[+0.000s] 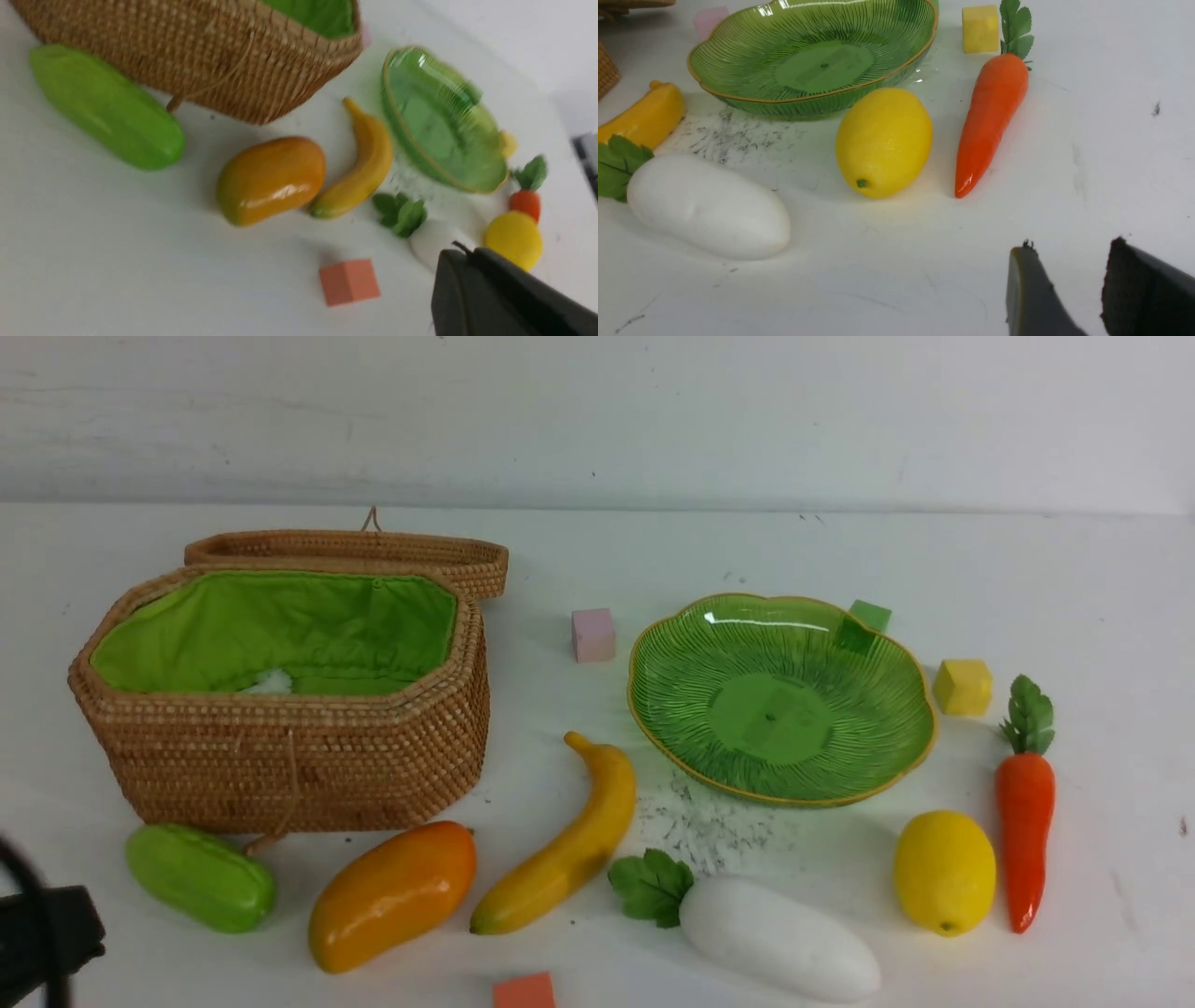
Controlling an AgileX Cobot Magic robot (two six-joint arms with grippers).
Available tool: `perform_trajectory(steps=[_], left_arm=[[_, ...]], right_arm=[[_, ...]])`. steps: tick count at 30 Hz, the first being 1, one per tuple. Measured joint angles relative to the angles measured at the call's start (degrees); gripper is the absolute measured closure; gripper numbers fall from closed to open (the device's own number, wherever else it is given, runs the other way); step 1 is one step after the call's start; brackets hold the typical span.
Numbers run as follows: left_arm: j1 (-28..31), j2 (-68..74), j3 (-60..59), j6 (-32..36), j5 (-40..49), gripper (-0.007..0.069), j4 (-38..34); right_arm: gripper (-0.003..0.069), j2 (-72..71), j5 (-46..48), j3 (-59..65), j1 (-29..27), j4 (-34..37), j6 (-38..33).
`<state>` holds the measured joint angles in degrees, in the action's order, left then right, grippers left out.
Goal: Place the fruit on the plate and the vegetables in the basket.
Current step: Take a chayote with your left arm and place it on the basket on the left.
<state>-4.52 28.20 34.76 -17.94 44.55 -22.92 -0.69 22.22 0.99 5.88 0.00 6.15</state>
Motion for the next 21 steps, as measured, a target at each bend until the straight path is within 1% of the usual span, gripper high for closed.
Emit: perform_trajectory(steps=[2,6,8,11,15,18,21], left_arm=[[0.0,5.2,1.7,1.1,1.6,0.0638,0.4],[0.0,14.7,3.5,2.8,1.6,0.0638,1.0],[0.0,17.1,3.7,3.1,1.6,0.0638,1.5],[0.0,25.8,5.1,3.4,1.5,0.0638,3.3],[0.0,32.8,7.6,3.4,2.3,0.0638,4.5],[0.0,35.7,8.9,2.4,3.1,0.0638,5.5],[0.0,36.5,9.1,-1.3,1.9,0.0638,8.8]], right_arm=[[0.0419,0.0,0.0,0.0,0.0,0.0,0.0],[0.0419,0.0,0.0,0.0,0.0,0.0,0.0],[0.0419,0.0,0.0,0.0,0.0,0.0,0.0],[0.0419,0.0,0.0,0.0,0.0,0.0,0.0],[0.0419,0.0,0.0,0.0,0.0,0.0,0.0],[0.0419,0.0,0.0,0.0,0.0,0.0,0.0],[0.0419,0.0,0.0,0.0,0.0,0.0,0.0]])
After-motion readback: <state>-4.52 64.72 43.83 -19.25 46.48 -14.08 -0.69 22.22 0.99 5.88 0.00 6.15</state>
